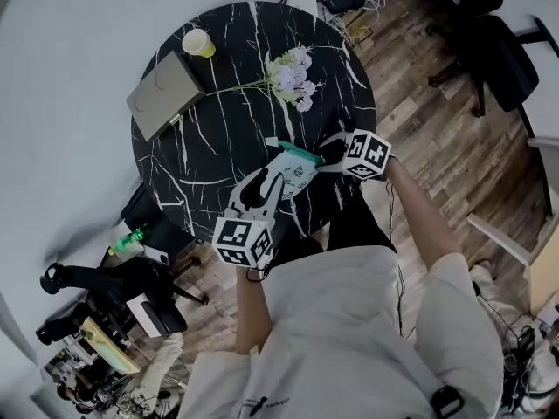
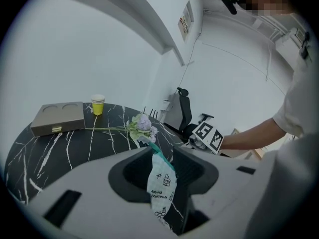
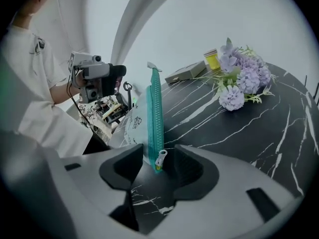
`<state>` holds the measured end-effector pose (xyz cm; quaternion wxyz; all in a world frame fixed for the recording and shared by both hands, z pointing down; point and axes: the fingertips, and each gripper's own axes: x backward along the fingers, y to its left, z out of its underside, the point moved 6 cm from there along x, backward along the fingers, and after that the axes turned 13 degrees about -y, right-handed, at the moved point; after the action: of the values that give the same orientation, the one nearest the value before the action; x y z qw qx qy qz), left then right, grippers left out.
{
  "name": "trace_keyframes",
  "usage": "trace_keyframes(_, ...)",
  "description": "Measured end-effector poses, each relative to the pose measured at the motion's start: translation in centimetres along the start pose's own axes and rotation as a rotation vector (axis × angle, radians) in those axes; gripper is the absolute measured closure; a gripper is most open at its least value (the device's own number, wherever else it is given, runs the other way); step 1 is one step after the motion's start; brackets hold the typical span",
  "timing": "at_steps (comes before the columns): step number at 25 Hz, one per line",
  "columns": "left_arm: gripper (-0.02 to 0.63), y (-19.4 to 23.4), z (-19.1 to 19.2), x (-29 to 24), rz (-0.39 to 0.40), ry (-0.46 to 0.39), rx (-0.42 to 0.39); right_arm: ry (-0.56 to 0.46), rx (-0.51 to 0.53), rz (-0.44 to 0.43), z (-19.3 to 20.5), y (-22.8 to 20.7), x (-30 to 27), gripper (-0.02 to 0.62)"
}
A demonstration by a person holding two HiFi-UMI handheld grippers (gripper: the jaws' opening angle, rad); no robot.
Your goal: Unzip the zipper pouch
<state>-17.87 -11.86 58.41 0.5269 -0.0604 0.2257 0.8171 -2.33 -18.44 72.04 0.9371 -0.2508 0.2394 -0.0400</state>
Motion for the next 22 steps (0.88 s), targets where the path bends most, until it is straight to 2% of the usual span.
trace_keyframes(7, 0.465, 0.4, 0.3, 0.5, -0.003, -0.007, 0.01, 0.068, 0.049, -0.012, 0.2, 0.8, -1.1, 0.483)
trace_keyframes(13, 0.465, 0.5, 0.3, 1.3, -0.002, -0.029, 0.012, -0.02, 0.102, 0.042, -2.1, 2.4, -0.5, 0.52)
trace_keyframes(22, 0.465, 0.1, -2.3, 1.8, 0.017, -0.089, -0.025, 0.005, 0.33, 0.164, -6.6, 5.7, 0.1, 0.534)
